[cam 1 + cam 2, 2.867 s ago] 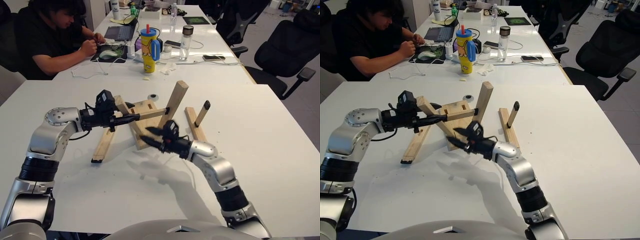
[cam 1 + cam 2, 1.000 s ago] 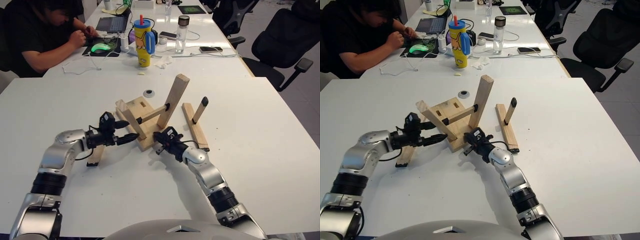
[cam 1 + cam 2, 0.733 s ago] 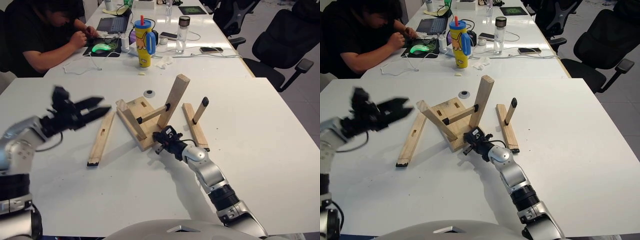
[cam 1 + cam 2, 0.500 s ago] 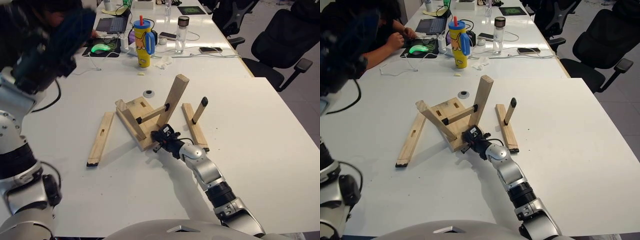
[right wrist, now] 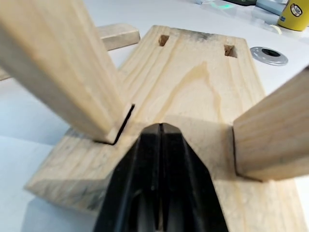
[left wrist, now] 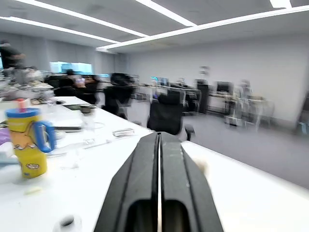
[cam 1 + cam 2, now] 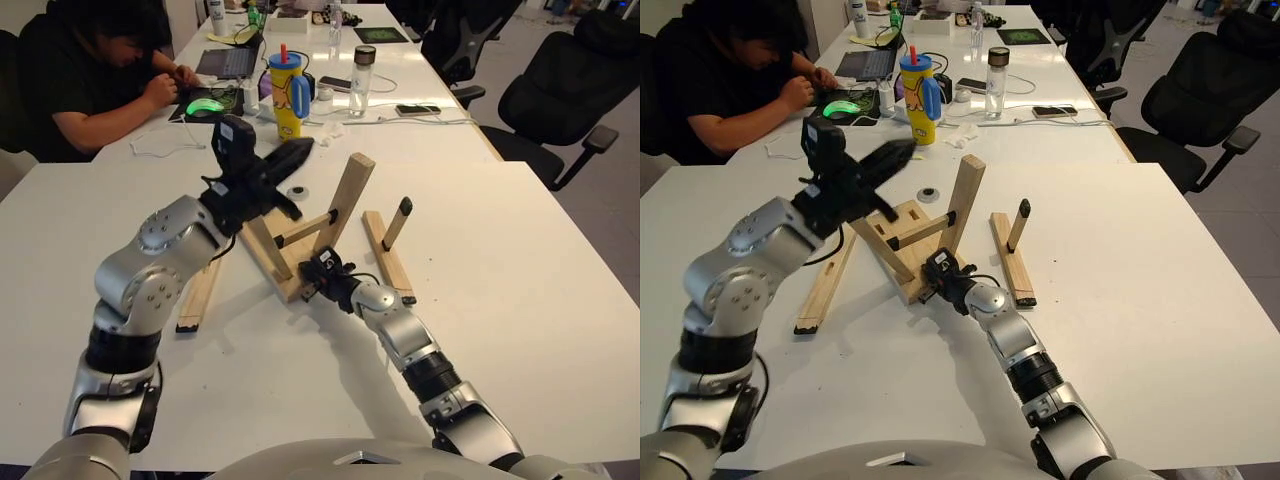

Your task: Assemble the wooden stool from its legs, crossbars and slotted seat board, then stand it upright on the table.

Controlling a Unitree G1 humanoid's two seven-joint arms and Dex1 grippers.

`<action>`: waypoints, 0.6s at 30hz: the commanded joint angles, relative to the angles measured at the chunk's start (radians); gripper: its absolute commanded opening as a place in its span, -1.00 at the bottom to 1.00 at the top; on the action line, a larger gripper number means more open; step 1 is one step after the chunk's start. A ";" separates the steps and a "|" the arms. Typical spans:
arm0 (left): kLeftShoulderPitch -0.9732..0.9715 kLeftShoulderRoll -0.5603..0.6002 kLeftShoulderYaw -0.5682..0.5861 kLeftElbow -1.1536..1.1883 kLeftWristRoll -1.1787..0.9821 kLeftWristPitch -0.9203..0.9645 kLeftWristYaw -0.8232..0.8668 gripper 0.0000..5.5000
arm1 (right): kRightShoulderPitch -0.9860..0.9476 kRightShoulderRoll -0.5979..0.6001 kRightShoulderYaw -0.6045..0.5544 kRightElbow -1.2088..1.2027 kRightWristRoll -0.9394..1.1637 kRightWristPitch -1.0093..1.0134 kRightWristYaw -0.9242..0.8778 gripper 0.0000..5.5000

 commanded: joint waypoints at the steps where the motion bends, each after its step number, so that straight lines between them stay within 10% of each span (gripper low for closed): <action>1: -0.238 0.014 0.186 -0.067 -0.164 -0.028 0.005 -1.00 | 0.069 -0.025 0.015 0.126 -0.045 0.084 -0.016 -1.00; 10: 0.369 0.171 -0.306 0.021 0.304 0.093 -0.066 -1.00 | 0.052 -0.016 0.020 0.133 -0.043 0.088 -0.013 -1.00; 18: -0.031 0.004 0.084 -0.047 0.024 -0.082 -0.064 -1.00 | 0.060 -0.024 0.012 0.127 -0.030 0.060 0.011 -1.00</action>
